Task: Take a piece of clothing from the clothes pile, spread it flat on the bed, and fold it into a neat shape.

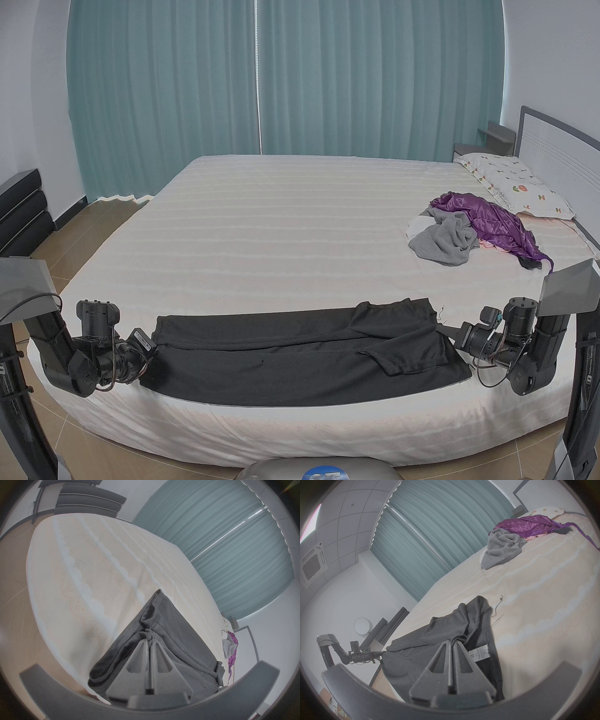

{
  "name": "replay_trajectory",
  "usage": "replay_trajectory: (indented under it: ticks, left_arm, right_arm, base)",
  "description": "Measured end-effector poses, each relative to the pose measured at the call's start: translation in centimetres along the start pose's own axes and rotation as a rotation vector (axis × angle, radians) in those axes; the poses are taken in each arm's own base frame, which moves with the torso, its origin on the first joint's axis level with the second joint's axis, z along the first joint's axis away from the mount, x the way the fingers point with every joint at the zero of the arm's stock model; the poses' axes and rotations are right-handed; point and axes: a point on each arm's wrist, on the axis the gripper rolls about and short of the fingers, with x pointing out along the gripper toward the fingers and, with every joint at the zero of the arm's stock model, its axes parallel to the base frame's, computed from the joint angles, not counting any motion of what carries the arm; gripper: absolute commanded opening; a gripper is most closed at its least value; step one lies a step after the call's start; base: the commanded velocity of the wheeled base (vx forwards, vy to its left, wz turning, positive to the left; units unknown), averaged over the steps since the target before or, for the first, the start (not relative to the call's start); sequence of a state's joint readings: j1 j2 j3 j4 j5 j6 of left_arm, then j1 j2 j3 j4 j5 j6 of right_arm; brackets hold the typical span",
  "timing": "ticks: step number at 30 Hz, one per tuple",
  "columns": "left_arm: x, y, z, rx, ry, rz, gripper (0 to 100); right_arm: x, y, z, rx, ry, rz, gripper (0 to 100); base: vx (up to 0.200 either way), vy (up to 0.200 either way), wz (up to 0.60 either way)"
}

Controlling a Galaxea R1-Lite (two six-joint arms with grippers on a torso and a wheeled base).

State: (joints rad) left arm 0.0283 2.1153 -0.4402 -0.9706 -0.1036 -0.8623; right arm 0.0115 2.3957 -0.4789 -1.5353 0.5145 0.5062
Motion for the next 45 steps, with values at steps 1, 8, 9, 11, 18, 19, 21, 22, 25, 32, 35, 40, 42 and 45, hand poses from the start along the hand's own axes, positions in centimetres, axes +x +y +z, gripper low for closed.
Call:
replay_trajectory:
  ticks: [1,8,9,11,18,19,21,22,25,32,35,40,42,45]
  left_arm:
    - [0.0,0.0,0.1,-0.002,-0.003,0.000,0]
    - [-0.2,0.0,0.5,-0.008,-0.019,-0.006,0]
    - [-0.3,0.0,0.5,-0.007,-0.020,-0.007,0]
    - [-0.4,-0.1,0.5,-0.007,-0.021,-0.008,0]
    - [-0.5,-0.1,0.7,-0.008,-0.025,-0.011,0]
    - [-0.4,-0.1,0.7,-0.008,-0.025,-0.011,0]
    - [-0.3,-0.1,0.7,-0.009,-0.025,-0.009,0]
    - [-0.2,-0.1,0.7,-0.009,-0.023,-0.009,0]
    - [0.0,0.1,0.8,-0.014,-0.025,-0.003,0]
    - [0.4,0.6,1.0,-0.024,-0.028,0.010,0]
    - [0.7,0.7,1.0,-0.026,-0.024,0.016,0]
    - [1.2,0.9,0.9,-0.028,-0.017,0.023,0]
    - [1.4,1.0,0.9,-0.029,-0.015,0.026,0]
    - [1.6,1.1,0.9,-0.030,-0.013,0.028,0]
  right_arm:
    - [0.1,0.0,0.0,-0.002,-0.004,-0.003,0]
    - [1.2,-0.2,-0.1,-0.010,-0.007,0.001,0]
    - [1.4,-0.2,-0.1,-0.011,-0.005,0.003,0]
    - [1.7,-0.1,-0.3,-0.015,-0.005,0.002,0]
    - [3.1,0.2,-0.7,-0.023,0.000,-0.011,0]
    - [3.2,0.2,-0.7,-0.023,0.001,-0.012,0]
    - [3.5,0.2,-0.7,-0.020,0.007,-0.022,0]
    - [3.6,0.1,-0.7,-0.019,0.005,-0.028,0]
    - [3.9,0.0,-0.4,-0.019,-0.005,-0.038,0]
    - [3.8,-0.7,-0.1,-0.013,-0.015,-0.050,0]
    - [3.8,-0.9,-0.2,-0.009,-0.014,-0.056,0]
    - [3.9,-1.1,-0.3,-0.007,-0.013,-0.058,0]
    - [4.0,-1.3,-0.5,-0.005,-0.010,-0.060,0]
    - [4.1,-1.4,-0.6,-0.003,-0.007,-0.062,0]
  base:
    - [0.000,0.000,0.00]
    - [0.000,0.000,0.00]
    - [0.000,0.000,0.00]
    - [0.000,0.000,0.00]
    - [0.000,0.000,0.00]
    - [0.000,0.000,0.00]
    - [0.000,0.000,0.00]
    - [0.000,0.000,0.00]
    - [0.000,0.000,0.00]
    - [0.000,0.000,0.00]
    - [0.000,0.000,0.00]
    - [0.000,0.000,0.00]
    - [0.000,0.000,0.00]
    - [0.000,0.000,0.00]
